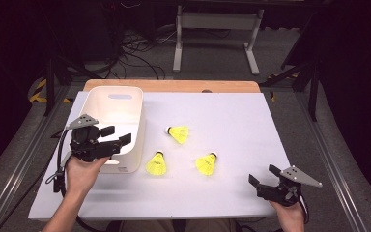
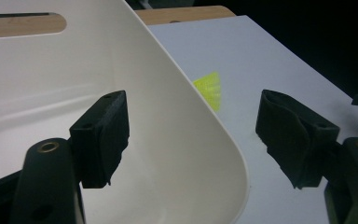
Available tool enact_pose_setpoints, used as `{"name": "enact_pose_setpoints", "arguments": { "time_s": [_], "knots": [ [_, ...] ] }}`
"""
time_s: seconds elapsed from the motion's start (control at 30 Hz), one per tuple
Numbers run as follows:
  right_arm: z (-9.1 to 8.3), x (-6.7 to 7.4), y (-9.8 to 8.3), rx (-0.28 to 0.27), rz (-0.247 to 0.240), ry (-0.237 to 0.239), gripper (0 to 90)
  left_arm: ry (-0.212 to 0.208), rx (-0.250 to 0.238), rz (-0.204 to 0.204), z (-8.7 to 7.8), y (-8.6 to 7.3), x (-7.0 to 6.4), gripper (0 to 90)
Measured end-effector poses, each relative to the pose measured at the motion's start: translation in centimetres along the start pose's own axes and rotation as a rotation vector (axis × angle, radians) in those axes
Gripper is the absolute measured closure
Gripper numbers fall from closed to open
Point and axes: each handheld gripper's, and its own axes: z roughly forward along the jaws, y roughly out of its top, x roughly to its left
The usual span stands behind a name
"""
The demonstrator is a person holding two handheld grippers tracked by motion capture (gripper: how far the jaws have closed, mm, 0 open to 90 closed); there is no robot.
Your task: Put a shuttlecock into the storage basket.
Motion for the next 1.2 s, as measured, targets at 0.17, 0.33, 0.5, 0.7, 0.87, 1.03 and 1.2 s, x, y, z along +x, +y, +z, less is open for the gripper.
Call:
{"name": "enact_pose_setpoints", "arguments": {
  "time_s": [0.17, 0.33, 0.5, 0.7, 0.87, 1.03, 1.2],
  "knots": [
    [0.0, 0.0, 0.0, 0.0, 0.0, 0.001, 8.5, -0.011, 0.004, 0.007, 0.4, 0.2, -0.4, 26.5],
    [0.0, 0.0, 0.0, 0.001, 0.0, 0.002, 8.5, -0.02, 0.012, 0.006, 0.8, 0.4, -0.8, 26.5],
    [0.0, 0.0, 0.0, 0.002, 0.0, 0.003, 8.5, -0.031, 0.021, 0.011, 1.2, 0.6, -1.2, 26.4],
    [0.0, 0.0, 0.0, 0.002, 0.001, 0.005, 8.5, -0.04, 0.031, 0.02, 1.5, 0.8, -1.7, 26.3],
    [0.0, 0.0, 0.0, 0.003, 0.001, 0.005, 8.5, -0.046, 0.04, 0.024, 1.8, 1.1, -2.0, 25.5],
    [0.0, 0.0, 0.0, 0.003, 0.001, 0.006, 8.5, -0.058, 0.054, 0.034, 2.1, 1.3, -2.5, 25.3],
    [0.0, 0.0, 0.0, 0.003, 0.0, 0.005, 8.5, -0.068, 0.056, 0.043, 2.1, 1.5, -2.8, 25.2]
  ]
}}
